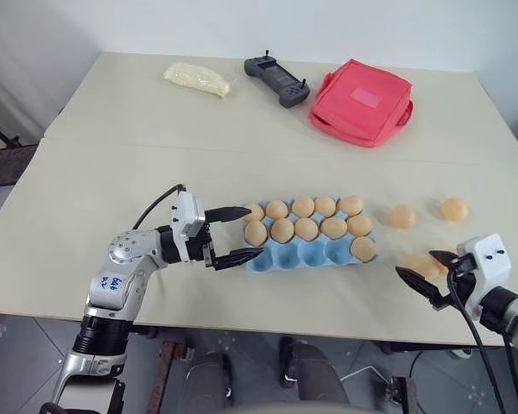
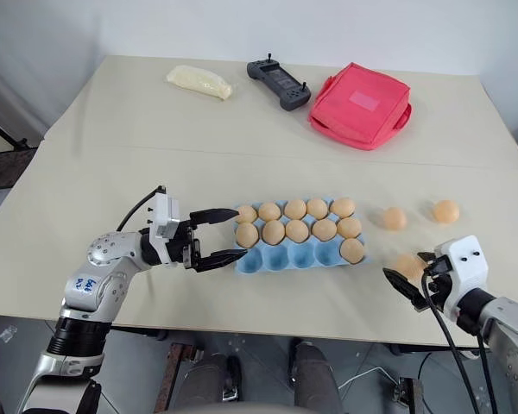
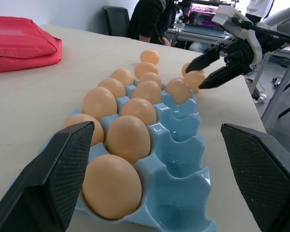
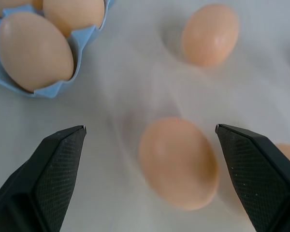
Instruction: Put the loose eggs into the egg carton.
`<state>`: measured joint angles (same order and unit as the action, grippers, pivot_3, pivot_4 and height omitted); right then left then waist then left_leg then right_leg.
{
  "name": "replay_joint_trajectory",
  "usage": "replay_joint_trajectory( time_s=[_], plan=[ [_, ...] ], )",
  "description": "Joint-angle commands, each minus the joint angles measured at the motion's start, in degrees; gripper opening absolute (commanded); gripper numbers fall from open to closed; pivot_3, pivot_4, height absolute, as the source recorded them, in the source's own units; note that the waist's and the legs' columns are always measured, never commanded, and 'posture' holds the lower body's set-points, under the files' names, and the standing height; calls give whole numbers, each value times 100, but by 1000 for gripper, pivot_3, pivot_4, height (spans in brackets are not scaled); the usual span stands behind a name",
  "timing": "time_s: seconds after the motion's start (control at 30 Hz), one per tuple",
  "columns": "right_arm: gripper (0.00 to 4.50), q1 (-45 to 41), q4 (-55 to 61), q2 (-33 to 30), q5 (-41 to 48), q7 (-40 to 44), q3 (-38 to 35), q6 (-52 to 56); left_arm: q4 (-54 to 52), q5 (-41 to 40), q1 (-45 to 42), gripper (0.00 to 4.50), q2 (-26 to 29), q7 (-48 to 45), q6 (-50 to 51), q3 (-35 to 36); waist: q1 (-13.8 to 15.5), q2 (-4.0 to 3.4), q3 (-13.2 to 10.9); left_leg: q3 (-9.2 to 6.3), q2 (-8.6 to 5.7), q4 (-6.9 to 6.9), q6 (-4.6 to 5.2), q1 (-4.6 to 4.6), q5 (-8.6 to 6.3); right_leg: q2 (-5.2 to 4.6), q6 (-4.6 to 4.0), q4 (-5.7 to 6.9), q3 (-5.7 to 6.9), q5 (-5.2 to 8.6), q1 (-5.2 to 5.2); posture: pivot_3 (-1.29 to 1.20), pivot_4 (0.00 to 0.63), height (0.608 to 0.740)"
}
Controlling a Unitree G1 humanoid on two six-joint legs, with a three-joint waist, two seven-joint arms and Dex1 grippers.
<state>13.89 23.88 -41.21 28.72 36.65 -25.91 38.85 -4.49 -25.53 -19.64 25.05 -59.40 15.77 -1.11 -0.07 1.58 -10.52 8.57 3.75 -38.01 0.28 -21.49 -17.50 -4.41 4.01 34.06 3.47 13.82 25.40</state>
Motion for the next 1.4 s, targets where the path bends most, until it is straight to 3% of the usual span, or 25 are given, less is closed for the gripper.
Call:
replay_joint_trajectory(
  time_s=[0.03, 0.4, 0.5, 0.7, 0.77, 1.13, 1.4],
  plan=[
    [4500, -61, -9, -58, -37, -7, -20, -18, -264, -123, -23, 4466, -19, 31, -82, 35, 0, 0, 0, 0, 0, 0, 0, 0, 0, 0, 0, 0, 0, 0, 0, 0, 150, 740],
    [4500, -175, -129, -84, -101, 49, 185, 34, -204, -105, -78, 4466, -45, 54, -105, 35, -1, 0, 0, 0, 0, 0, 0, 0, 0, 0, 0, 0, 0, 0, 0, 0, 150, 740],
    [3873, -255, -125, -37, -89, 18, 237, 15, -198, -108, -80, 4500, -42, 64, -115, 42, 0, 0, 0, 0, 0, 0, 0, 0, 0, 0, 0, 1, 0, 0, 0, 0, 150, 740],
    [1761, -371, 144, -24, 43, 7, 251, 93, -197, -124, -22, 4500, 1, 42, -137, 87, 2, 0, 0, 0, 0, 0, 0, 0, 0, 0, 0, 0, 1, 0, 0, 0, 150, 740],
    [1325, -452, 322, -49, 163, -7, 174, 169, -184, -128, -6, 4500, 26, 26, -140, 107, 2, 0, 0, -1, 1, 0, -1, 0, 0, 0, 0, 1, 2, 0, 0, 0, 150, 740],
    [1199, -1189, 914, -242, 636, -189, 81, 623, 40, -88, -138, 4500, 38, -64, -202, 106, 5, 0, 0, -2, 1, -1, -1, -2, -1, -1, 0, 1, 4, 0, 1, 0, 150, 740],
    [1190, -2117, 1245, -13, 965, -440, 990, 1090, 129, -77, -208, 4500, 103, -174, -142, 35, -12, 0, 0, -2, 4, 0, -2, -2, -2, 2, -1, 5, 5, 0, 4, 0, 150, 740]
  ],
)
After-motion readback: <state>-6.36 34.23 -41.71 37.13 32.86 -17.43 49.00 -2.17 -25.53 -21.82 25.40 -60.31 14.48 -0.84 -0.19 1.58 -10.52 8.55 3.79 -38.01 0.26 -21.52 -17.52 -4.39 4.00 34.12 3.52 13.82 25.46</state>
